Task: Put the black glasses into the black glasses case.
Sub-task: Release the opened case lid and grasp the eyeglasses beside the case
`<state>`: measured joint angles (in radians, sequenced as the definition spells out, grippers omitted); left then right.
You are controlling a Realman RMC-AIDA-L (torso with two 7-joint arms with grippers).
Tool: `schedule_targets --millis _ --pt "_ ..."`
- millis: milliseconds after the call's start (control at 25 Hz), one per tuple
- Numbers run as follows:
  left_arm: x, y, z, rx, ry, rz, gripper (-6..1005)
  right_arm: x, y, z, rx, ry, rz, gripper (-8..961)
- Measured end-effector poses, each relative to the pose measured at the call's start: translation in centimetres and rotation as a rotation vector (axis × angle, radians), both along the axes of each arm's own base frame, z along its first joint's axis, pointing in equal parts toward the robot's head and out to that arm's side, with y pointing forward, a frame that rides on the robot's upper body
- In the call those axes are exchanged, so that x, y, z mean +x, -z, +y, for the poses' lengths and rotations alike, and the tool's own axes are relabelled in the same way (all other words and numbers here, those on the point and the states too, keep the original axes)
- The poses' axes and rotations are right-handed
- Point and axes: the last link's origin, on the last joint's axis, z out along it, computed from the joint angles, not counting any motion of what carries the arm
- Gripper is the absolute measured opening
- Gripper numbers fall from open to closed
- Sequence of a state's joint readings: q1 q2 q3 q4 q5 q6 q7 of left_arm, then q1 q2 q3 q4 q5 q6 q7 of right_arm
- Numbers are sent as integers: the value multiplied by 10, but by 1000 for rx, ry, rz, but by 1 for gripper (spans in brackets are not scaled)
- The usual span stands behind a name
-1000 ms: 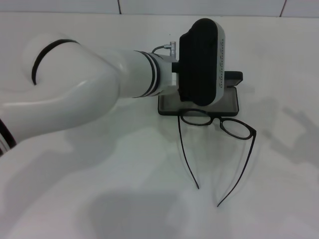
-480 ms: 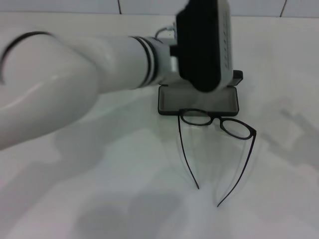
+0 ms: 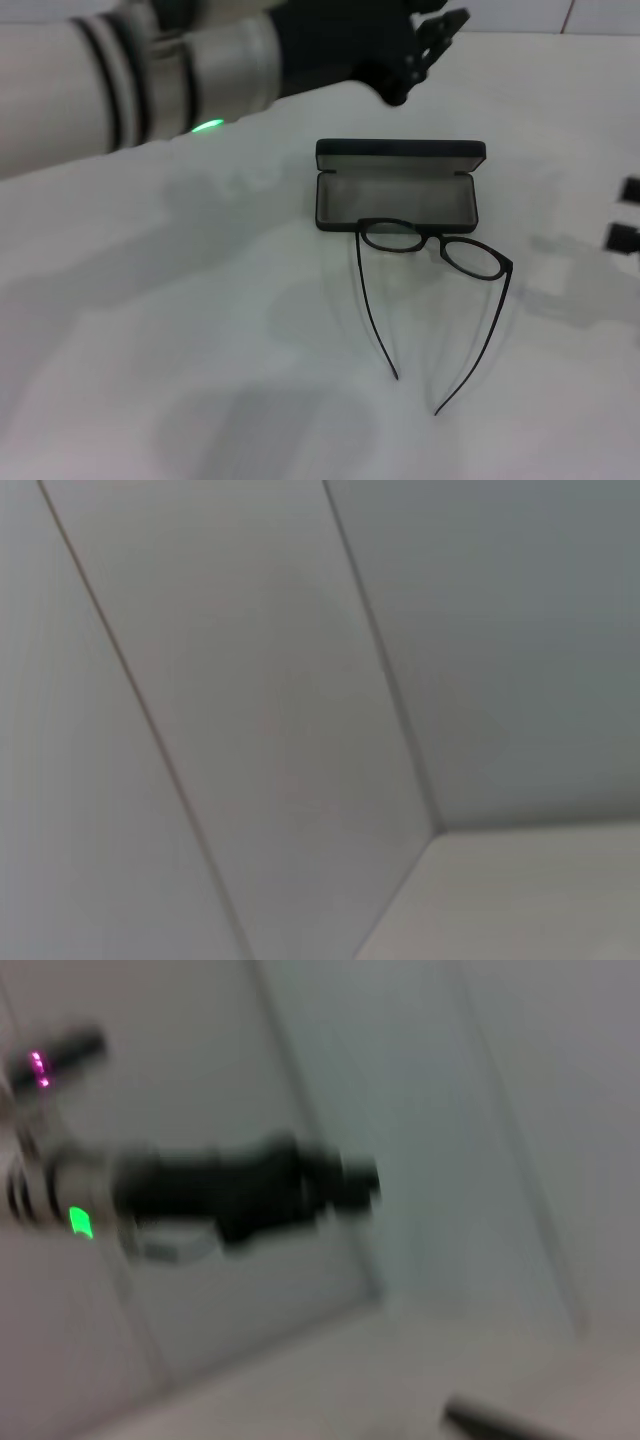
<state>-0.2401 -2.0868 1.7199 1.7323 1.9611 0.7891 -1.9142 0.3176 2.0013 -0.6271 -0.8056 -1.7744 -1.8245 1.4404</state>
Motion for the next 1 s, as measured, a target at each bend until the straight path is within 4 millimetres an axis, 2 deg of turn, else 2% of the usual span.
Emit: schedule_targets --millis 120,320,520,600,760,1000 --pt "-17 -13 -8 -100 -22 -126 183 -25 3 22 -166 25 -165 774" --pt "-48 -29 -23 -233 -1 -343 167 -73 9 50 -282 27 -384 731" --pt "-83 -32 -33 -332 -18 -448 164 -120 13 78 -348 74 -607 646" --pt "-95 -28 -35 -377 -30 -471 163 -136 18 88 -371 81 -680 644" --pt "-109 -15 -42 -463 -8 -492 161 -155 34 100 -394 75 -796 641" --pt "-124 -2 -52 -500 12 -517 158 -166 60 114 -392 50 -885 637"
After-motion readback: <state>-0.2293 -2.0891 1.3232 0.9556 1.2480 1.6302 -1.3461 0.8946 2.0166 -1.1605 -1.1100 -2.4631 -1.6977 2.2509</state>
